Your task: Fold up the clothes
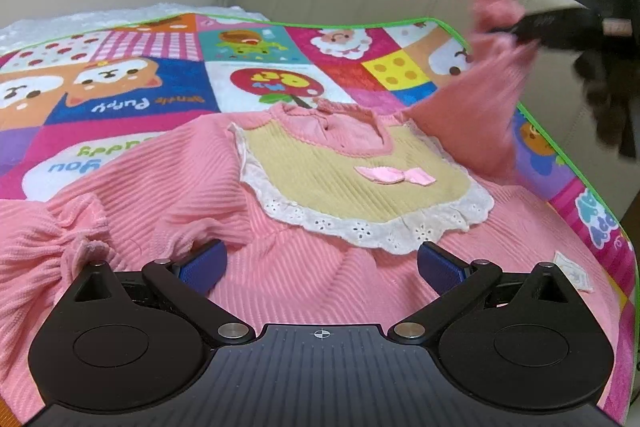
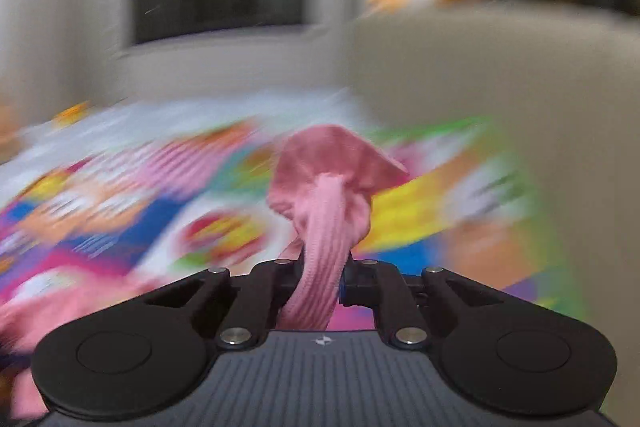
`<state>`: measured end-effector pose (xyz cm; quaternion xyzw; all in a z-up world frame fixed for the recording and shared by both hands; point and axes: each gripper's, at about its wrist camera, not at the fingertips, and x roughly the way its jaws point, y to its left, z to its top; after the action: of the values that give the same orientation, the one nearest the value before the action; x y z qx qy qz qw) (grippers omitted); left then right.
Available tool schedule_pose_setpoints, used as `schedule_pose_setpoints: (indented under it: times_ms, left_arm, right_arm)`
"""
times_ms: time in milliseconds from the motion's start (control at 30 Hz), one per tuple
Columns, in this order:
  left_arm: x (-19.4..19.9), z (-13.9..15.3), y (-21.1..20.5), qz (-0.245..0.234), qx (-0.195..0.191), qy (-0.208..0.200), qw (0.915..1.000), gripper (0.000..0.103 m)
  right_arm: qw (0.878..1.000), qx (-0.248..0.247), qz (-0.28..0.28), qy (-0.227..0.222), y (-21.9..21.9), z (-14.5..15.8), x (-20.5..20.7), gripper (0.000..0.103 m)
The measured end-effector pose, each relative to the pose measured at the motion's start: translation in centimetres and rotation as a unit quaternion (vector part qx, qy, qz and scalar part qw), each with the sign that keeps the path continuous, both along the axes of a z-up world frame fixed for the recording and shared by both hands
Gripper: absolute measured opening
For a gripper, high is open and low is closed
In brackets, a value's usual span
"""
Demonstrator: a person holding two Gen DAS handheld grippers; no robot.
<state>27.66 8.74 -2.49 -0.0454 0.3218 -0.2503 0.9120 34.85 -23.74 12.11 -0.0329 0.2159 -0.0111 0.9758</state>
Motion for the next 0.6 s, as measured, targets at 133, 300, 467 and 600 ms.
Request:
schedule_pose_setpoints:
  times_ms: [133,300,467,600]
  left_arm:
    - [0.0,0.0,0.0,0.001,0.0,0.0,1.0,0.103]
    - [0.1,-0.1,0.1,0.0,-0.004,0.001,1.0,0.103]
    - [0.2,-0.1,0.2,-0.001,-0.008,0.003,1.0,0.103]
    - [0.1,-0.1,0.1,-0.001,-0.005,0.002,1.0,0.103]
  right_arm:
    - [0.995,-0.057,-0.045,-0.064,2.1,1.8,-1.0,0.011]
    - [0.993,-0.012,0.114,0.008,10.4,0.2,-0.4,0.051]
    - [0.976,0.004,0.215,-0.012,13.8,1.6,-2.9,0.066]
    - [0.98,0.002,0.2,0.003,12.5,0.7,-2.1,0.064]
